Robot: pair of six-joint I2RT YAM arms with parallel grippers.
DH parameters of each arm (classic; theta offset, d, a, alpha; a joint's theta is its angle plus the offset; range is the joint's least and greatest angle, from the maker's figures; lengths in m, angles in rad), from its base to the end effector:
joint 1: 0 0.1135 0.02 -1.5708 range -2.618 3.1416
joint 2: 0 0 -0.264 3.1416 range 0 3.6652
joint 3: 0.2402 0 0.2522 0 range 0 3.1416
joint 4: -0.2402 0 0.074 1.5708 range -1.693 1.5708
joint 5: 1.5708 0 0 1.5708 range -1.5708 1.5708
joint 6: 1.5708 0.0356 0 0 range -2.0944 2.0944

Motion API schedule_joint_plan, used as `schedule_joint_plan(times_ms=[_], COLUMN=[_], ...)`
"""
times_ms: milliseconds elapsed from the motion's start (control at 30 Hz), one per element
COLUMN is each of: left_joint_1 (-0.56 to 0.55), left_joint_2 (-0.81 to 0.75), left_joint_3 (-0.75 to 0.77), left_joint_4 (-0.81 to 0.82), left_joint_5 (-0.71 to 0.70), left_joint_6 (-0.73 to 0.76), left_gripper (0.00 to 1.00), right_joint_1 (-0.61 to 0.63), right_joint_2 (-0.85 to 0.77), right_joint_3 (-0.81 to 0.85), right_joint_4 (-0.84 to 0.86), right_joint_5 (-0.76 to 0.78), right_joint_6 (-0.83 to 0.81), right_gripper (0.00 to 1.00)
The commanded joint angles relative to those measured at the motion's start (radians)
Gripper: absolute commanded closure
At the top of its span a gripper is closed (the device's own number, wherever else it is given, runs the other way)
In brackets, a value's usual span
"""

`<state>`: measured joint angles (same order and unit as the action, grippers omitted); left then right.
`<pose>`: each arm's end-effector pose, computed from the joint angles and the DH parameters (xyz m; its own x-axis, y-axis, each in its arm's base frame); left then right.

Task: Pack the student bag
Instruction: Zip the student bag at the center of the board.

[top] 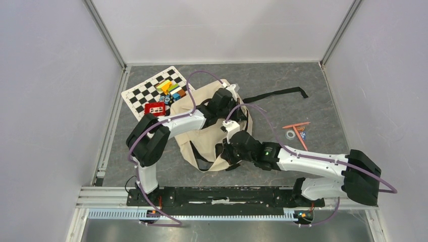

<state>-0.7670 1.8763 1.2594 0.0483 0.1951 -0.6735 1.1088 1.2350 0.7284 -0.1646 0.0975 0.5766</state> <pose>0.3017 -0.3004 0.2139 -0.8010 -0.0778 -0.5935 0.3823 0.6966 -0.6072 0.1199 0.2330 0.2283 -0.6996 -0.1876 -0.6895 -0.5672 0.7326 0.3762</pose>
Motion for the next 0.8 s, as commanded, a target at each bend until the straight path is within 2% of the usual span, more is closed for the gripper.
schedule_joint_plan(times_ms=[0, 200, 333, 367, 433, 500, 567, 633, 767], left_joint_1=[0.04, 0.062, 0.065, 0.065, 0.063, 0.064, 0.064, 0.064, 0.065], left_joint_2=[-0.011, 0.006, -0.023, -0.039, -0.092, -0.154, -0.217, -0.279, -0.427], left_joint_3=[0.078, 0.106, 0.096, 0.085, 0.05, 0.011, -0.018, -0.046, -0.15], left_joint_4=[0.141, 0.139, 0.136, 0.134, 0.126, 0.114, 0.069, 0.01, -0.063], left_joint_5=[-0.093, -0.101, -0.056, -0.042, -0.03, -0.024, -0.021, -0.049, -0.174], left_joint_6=[0.048, 0.042, 0.081, 0.095, 0.121, 0.147, 0.187, 0.223, 0.263], left_gripper=[0.98, 0.98, 0.97, 0.91, 0.67, 0.5, 0.39, 0.32, 0.19], right_joint_1=[0.093, 0.152, 0.152, 0.152, 0.151, 0.151, 0.15, 0.147, 0.117], right_joint_2=[0.027, 0.05, 0.038, 0.033, 0.019, -0.005, -0.033, -0.061, -0.112], right_joint_3=[0.054, 0.088, 0.13, 0.145, 0.181, 0.205, 0.222, 0.229, 0.226], right_joint_4=[0.108, 0.088, 0.021, -0.007, -0.06, -0.1, -0.135, -0.163, -0.234], right_joint_5=[-0.106, -0.072, 0.008, 0.036, 0.11, 0.172, 0.223, 0.262, 0.323], right_joint_6=[0.048, 0.047, 0.016, 0.003, -0.024, -0.046, -0.062, -0.073, -0.086], right_gripper=[1.0, 1.0, 0.92, 0.87, 0.73, 0.6, 0.51, 0.44, 0.36])
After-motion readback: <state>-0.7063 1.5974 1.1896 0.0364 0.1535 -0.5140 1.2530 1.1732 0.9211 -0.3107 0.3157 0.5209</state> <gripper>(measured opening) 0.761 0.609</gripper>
